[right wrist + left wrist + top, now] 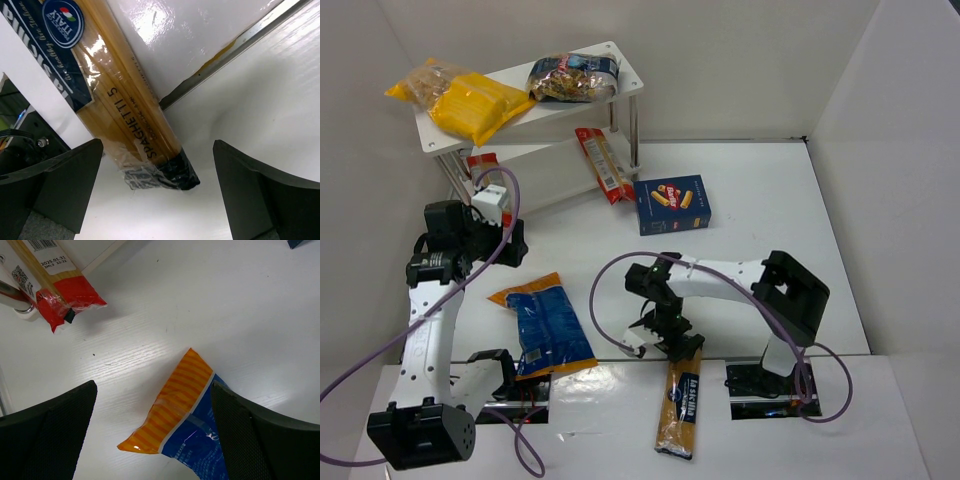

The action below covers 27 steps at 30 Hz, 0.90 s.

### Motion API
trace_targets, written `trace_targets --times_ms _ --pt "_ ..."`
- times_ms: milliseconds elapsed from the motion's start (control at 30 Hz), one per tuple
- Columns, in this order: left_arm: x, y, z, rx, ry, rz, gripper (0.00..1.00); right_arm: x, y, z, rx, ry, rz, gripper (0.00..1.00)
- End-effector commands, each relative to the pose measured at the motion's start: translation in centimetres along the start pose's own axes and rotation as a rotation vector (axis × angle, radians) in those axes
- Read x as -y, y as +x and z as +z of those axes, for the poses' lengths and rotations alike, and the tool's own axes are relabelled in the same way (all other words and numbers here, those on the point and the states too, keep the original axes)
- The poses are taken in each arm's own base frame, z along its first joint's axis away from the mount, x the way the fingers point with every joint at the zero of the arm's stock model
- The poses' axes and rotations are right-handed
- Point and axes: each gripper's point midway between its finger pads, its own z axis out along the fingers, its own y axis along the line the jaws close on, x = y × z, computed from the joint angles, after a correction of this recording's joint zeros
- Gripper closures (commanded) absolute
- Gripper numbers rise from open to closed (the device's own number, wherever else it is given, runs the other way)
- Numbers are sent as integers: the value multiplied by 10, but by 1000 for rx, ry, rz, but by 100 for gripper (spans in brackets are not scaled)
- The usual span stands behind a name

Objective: Place and organize the pasta boxes and bags onto the shelf

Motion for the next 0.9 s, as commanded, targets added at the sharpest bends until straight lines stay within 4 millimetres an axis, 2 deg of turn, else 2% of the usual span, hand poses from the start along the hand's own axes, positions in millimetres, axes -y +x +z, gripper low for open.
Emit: trace_targets --times_ms 0,200,267,333,367,433,500,600,700,800,833,867 --pt "1 -3 1 14 18 25 1 -2 8 14 -22 -54 -9 1" --pt "2 -4 1 17 27 25 1 -1 15 26 -47 -56 5 6" --pt "2 -4 1 17 27 25 1 2 16 28 -61 -40 2 13" --pt "2 -4 1 17 27 25 1 -2 20 33 -81 -59 4 30" --pt "2 -4 1 17 27 25 1 -1 19 36 -83 -59 8 53" --pt "2 -4 1 17 27 25 1 -2 19 40 -90 -75 7 72" --pt "2 -4 1 17 27 25 1 5 20 43 -94 -52 30 90" --pt "2 -4 1 17 27 25 1 17 22 44 -76 -5 73 95" --pt "2 -4 1 17 27 25 1 49 14 23 30 96 144 97" --pt "2 -4 1 17 27 25 1 91 14 -11 172 242 264 100" --pt "2 -4 1 17 27 25 1 106 22 -29 220 300 306 100" --pt "2 -4 1 17 27 25 1 116 27 -39 240 343 346 100"
